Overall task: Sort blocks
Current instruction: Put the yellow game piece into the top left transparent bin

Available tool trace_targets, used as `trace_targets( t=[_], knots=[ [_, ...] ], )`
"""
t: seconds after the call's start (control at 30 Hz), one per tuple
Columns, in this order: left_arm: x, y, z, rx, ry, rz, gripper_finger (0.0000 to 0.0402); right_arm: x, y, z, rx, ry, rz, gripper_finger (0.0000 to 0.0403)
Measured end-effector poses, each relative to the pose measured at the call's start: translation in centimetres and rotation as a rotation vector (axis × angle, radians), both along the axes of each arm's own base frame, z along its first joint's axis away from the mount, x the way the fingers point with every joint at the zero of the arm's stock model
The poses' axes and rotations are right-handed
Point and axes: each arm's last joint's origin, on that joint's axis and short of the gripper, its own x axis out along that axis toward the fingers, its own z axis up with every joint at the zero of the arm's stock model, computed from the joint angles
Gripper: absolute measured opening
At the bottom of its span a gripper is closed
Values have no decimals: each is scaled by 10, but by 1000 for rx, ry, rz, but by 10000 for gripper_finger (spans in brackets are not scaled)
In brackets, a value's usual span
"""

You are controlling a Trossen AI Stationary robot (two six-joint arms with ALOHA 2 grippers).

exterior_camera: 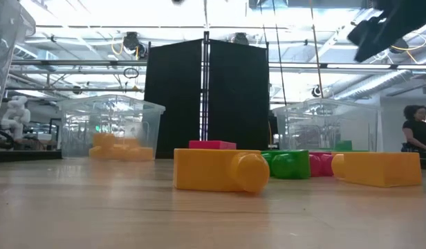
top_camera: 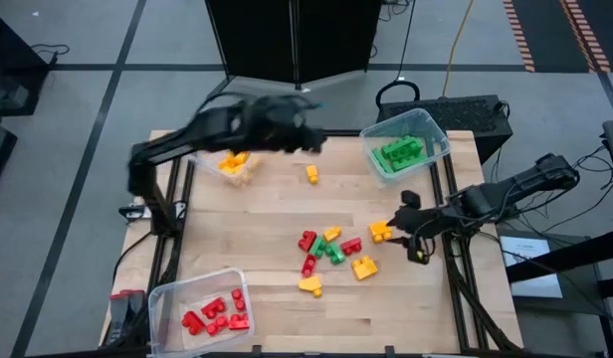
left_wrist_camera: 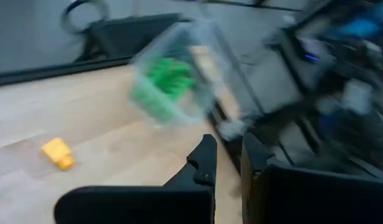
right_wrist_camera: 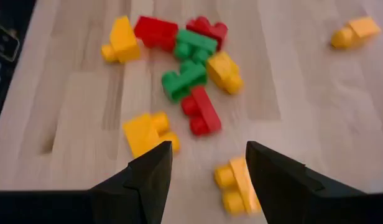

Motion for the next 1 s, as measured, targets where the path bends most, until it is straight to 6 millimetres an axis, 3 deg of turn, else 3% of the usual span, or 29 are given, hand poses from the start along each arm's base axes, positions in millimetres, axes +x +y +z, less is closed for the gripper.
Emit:
trace_targets(
  t=[0.17, 0.33, 0.63, 1.0],
  knots=[
    [-45, -72, 42, 218, -100, -164, 0, 12, 0, -24, -69, 28, 1, 207],
    [-77, -121, 58, 359, -134, -256, 0, 19, 0, -44, -174, 175, 69, 248],
    [-87, -147, 60, 335, -168, -379, 0, 46, -12, -85, -344, 414, 73, 328],
    [-84, -145, 60, 343, -167, -371, 0, 69, -24, -123, -291, 563, 132, 323]
  ],
)
